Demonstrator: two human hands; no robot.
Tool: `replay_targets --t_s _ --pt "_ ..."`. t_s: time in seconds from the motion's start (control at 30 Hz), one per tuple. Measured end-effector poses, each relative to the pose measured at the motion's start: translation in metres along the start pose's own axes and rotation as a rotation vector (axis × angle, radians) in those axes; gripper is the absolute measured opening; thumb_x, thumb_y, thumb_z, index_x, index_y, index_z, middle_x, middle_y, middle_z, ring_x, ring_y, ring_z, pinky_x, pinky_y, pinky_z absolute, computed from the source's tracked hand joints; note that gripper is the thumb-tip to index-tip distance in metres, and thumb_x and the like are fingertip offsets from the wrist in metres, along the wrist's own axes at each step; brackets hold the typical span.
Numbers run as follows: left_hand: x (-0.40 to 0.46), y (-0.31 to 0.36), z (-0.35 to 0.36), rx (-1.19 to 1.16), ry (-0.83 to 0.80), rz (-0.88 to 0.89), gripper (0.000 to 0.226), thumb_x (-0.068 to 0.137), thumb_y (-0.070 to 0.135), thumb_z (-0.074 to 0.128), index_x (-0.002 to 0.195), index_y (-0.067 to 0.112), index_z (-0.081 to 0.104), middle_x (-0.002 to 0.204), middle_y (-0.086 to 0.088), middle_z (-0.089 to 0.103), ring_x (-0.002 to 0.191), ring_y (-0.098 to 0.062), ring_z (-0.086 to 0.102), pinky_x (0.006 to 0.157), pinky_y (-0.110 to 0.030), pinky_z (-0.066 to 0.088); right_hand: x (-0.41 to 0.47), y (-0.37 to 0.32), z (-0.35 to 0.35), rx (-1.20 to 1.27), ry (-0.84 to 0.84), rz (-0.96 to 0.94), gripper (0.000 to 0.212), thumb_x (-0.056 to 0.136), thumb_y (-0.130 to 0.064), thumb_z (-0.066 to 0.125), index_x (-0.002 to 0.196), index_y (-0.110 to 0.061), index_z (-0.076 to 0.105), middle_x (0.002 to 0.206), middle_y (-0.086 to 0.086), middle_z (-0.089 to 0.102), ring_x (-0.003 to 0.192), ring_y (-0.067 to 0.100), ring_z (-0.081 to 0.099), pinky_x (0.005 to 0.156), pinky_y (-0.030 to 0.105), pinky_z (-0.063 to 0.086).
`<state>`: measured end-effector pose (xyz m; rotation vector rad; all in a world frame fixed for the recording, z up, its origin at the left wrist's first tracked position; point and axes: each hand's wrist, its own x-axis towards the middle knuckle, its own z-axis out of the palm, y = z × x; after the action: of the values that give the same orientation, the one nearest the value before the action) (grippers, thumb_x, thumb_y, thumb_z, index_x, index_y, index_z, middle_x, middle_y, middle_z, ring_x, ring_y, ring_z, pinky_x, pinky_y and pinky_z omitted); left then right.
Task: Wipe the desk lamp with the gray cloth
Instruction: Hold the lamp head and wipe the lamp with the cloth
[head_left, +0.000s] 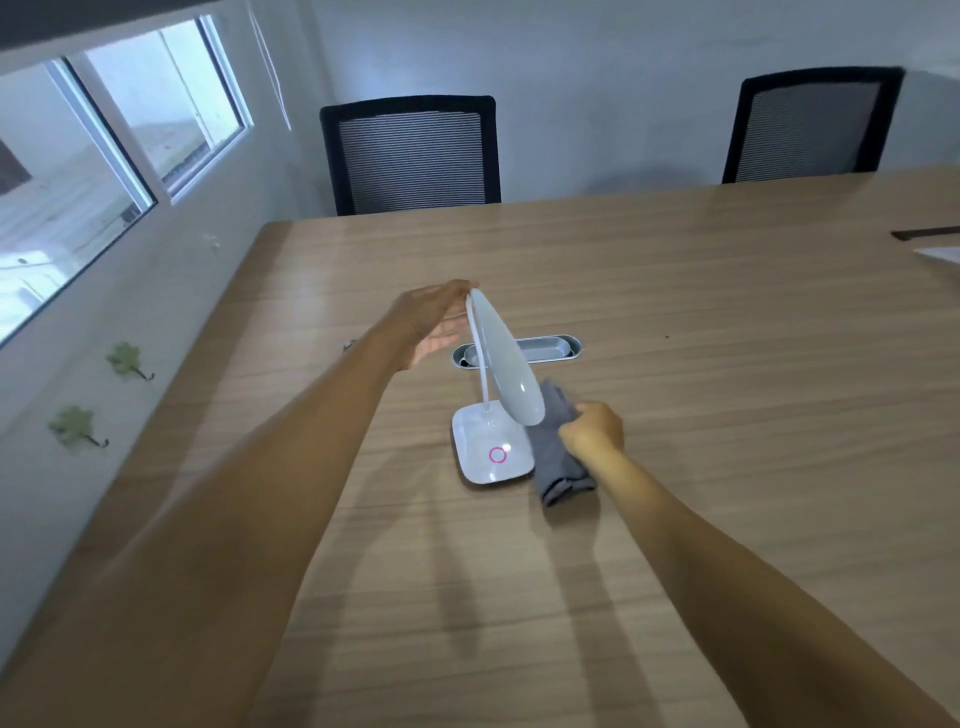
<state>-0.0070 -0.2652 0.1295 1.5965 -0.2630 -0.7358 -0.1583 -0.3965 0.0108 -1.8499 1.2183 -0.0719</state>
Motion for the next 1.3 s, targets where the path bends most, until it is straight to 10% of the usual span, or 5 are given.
replay_targets --t_s 0.13,0.57,0.9,1.03,1.3 --pt "-0.001 0.001 0.000 0.001 0.007 -0.003 0.032 0.084 0.029 0.068 0.111 0.014 0.063 0.111 -0.006 0.066 0.108 -0.022 0.064 0.102 -0.036 0.047 -0.008 -0.014 0.012 0.046 -0.040 -0.126 0.008 0.081 -0.016 0.058 0.081 -0.015 0.066 0.086 0.005 0.064 0.081 0.018 0.058 0.067 0.023 0.041" --pt "-0.001 -0.002 -0.002 -0.039 -0.002 -0.001 0.031 0.083 0.029 0.069 0.110 0.015 0.065 0.097 0.000 0.068 0.102 -0.021 0.064 0.094 -0.032 0.050 -0.015 -0.002 -0.003 -0.317 0.151 -0.296 0.029 0.086 -0.013 0.051 0.113 -0.013 0.062 0.114 0.019 0.060 0.099 0.036 0.060 0.075 0.035 0.048" --pt "0.000 -0.003 -0.001 -0.039 0.007 0.007 0.034 0.084 0.030 0.068 0.114 0.015 0.065 0.096 0.001 0.068 0.102 -0.021 0.064 0.099 -0.034 0.048 -0.070 -0.019 0.068 -0.550 -0.190 -0.775 0.047 0.085 -0.005 0.045 0.122 -0.028 0.062 0.104 0.014 0.059 0.107 0.030 0.052 0.082 0.032 0.045" --pt "0.001 -0.003 -0.002 -0.045 0.007 -0.005 0.030 0.083 0.030 0.069 0.109 0.015 0.065 0.095 0.000 0.069 0.100 -0.020 0.064 0.095 -0.032 0.049 -0.049 -0.016 0.056 -0.483 0.045 -0.626 0.038 0.083 -0.036 0.040 0.107 -0.014 0.060 0.118 0.013 0.063 0.103 0.029 0.056 0.093 0.040 0.043" --pt "0.001 -0.002 -0.003 -0.028 0.007 -0.011 0.021 0.081 0.031 0.071 0.098 0.018 0.067 0.094 0.001 0.069 0.095 -0.017 0.066 0.093 -0.032 0.050 -0.068 -0.020 0.085 -0.512 -0.206 -0.573 0.042 0.087 0.001 0.041 0.126 -0.008 0.055 0.093 0.016 0.050 0.122 0.028 0.041 0.080 0.036 0.040"
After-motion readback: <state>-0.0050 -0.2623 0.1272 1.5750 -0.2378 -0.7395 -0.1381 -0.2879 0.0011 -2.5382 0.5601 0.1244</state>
